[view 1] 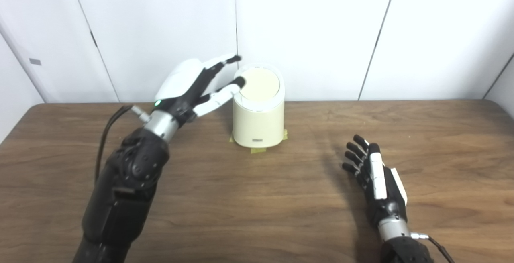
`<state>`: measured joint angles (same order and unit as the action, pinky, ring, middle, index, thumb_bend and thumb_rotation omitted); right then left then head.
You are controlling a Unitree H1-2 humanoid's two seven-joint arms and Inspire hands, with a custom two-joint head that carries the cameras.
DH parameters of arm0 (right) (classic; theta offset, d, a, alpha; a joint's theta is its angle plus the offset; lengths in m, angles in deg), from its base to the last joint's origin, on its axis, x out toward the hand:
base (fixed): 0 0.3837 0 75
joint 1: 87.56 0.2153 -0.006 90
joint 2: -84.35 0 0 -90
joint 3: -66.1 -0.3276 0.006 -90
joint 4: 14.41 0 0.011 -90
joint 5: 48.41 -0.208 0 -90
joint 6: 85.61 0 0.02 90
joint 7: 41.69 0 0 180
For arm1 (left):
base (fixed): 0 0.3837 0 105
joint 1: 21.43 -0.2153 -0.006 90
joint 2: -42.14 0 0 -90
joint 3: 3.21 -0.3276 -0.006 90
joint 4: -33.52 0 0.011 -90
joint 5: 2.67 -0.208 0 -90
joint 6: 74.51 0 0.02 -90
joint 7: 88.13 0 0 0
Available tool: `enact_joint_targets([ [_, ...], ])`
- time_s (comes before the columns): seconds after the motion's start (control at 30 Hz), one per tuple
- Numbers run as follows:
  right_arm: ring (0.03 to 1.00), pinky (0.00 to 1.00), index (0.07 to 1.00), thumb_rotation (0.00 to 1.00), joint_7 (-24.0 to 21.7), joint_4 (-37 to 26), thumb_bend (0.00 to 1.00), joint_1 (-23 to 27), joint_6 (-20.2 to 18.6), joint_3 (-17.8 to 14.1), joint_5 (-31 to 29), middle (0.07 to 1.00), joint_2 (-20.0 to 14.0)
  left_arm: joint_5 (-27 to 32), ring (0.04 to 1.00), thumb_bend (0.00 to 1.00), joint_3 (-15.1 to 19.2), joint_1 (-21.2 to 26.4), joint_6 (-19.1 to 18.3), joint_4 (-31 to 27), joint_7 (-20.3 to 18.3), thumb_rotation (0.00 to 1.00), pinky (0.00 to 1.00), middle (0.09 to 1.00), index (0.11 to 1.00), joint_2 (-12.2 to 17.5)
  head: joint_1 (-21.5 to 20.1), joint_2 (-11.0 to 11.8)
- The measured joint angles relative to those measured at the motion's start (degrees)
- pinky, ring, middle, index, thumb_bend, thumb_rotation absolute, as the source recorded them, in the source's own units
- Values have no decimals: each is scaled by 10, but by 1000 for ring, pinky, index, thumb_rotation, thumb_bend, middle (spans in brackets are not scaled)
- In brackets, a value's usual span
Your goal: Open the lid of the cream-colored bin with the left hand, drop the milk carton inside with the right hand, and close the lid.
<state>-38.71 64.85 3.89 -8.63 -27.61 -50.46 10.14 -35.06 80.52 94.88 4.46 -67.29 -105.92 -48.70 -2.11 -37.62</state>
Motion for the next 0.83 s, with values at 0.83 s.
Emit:
enact_joint_targets([
  [0.83,967,919,942,1000,-2,-54,612,32,-64,9,-7,955,-14,252,962,433,108,-238,-36,-42,91,1000,953,969,978,-100,-17,-8],
])
